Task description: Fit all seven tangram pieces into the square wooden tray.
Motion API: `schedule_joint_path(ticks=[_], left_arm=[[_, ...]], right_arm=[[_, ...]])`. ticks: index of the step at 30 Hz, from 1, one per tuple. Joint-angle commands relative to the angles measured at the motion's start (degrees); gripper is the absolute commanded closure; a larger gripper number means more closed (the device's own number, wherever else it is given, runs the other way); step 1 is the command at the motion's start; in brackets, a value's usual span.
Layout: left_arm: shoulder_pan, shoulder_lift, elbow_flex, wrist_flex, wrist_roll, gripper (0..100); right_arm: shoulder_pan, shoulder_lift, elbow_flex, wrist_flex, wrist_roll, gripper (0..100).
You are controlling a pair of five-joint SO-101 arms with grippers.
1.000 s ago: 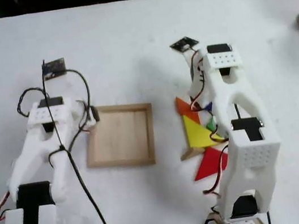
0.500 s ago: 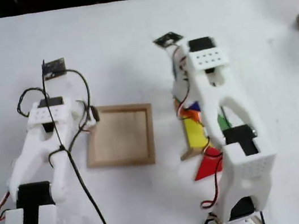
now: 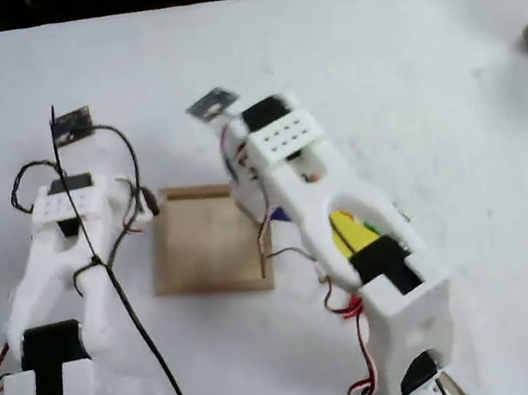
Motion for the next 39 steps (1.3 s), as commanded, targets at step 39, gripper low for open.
schedule_joint_path(ticks=[39], left_arm=[[-4.44, -3.12, -2.64, -0.70, 3.87, 77]], right_arm=[[-4.00, -19.74, 25.93, -24.22, 2.02, 98.0]])
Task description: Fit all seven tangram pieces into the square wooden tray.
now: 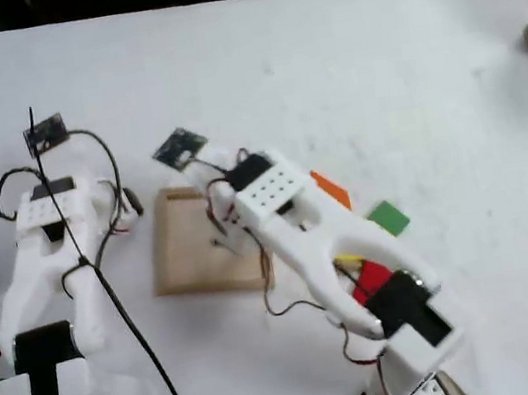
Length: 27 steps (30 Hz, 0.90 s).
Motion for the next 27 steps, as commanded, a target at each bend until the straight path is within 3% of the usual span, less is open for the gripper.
schedule_joint_path(ticks=[1, 10, 16, 19, 24, 27], left_arm=[[-0.22, -3.12, -2.55, -0.70, 0.70, 77], [2.33, -3.56, -2.20, 2.46, 0.70, 78], [3.30, -12.26, -0.18, 3.78, 0.97, 97], [5.23, -18.33, 3.87, 3.78, 1.05, 96], [19.91, -25.71, 8.88, 2.73, 1.05, 98], [31.96, -24.48, 11.25, -4.75, 1.32, 98]], right_arm=[[3.56, -6.20, 1.76, -3.12, 0.62, 98.4], [8.13, -7.43, 4.84, -6.20, 0.35, 98.1], [13.41, -7.43, 4.92, -4.88, 0.35, 98.1], [15.87, -7.25, 4.92, -4.79, 0.35, 98.1], [17.71, -6.99, 4.92, -4.97, 0.35, 98.1], [17.71, -6.99, 4.92, -4.88, 0.35, 98.1]])
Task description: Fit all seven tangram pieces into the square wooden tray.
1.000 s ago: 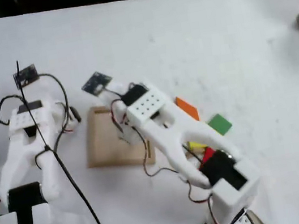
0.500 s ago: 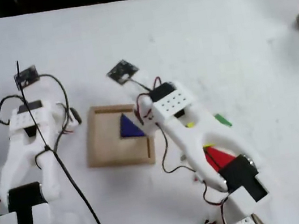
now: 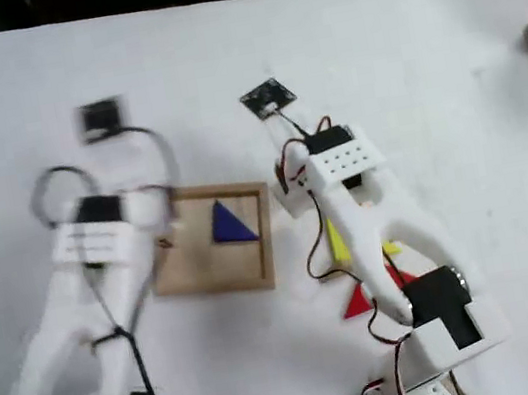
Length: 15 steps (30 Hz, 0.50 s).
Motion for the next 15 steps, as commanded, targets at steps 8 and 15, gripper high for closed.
schedule_joint_path(ticks=[8, 15], left_arm=[[22.02, 15.08, -5.10, -17.76, 17.05, 98], [23.52, 20.09, -8.35, -17.14, 16.88, 98]], right_arm=[[0.75, -3.30, -0.35, 0.31, 0.88, 98.1], [0.75, -3.38, -0.44, 0.31, 0.88, 98.1]])
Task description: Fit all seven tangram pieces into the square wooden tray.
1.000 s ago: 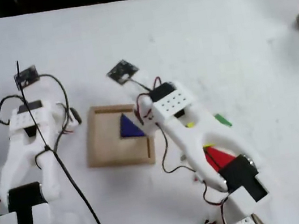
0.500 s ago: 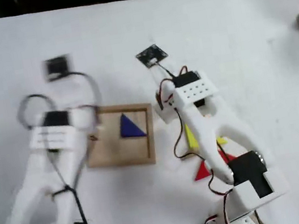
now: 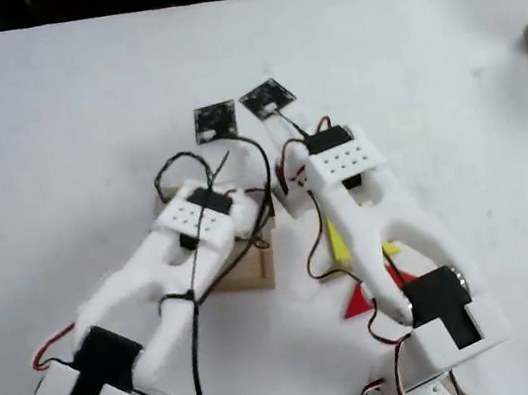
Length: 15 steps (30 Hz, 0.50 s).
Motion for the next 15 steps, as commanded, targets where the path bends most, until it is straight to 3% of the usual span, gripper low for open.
schedule_joint_path(ticks=[1, 15], left_arm=[[2.24, 0.22, -3.16, -0.26, 0.79, 98], [1.01, 0.31, -0.44, 11.78, 0.79, 98]], right_arm=[[0.75, -3.38, -0.44, 0.31, 0.70, 98.1], [1.27, -3.30, -0.53, 0.22, 0.70, 98.1]])
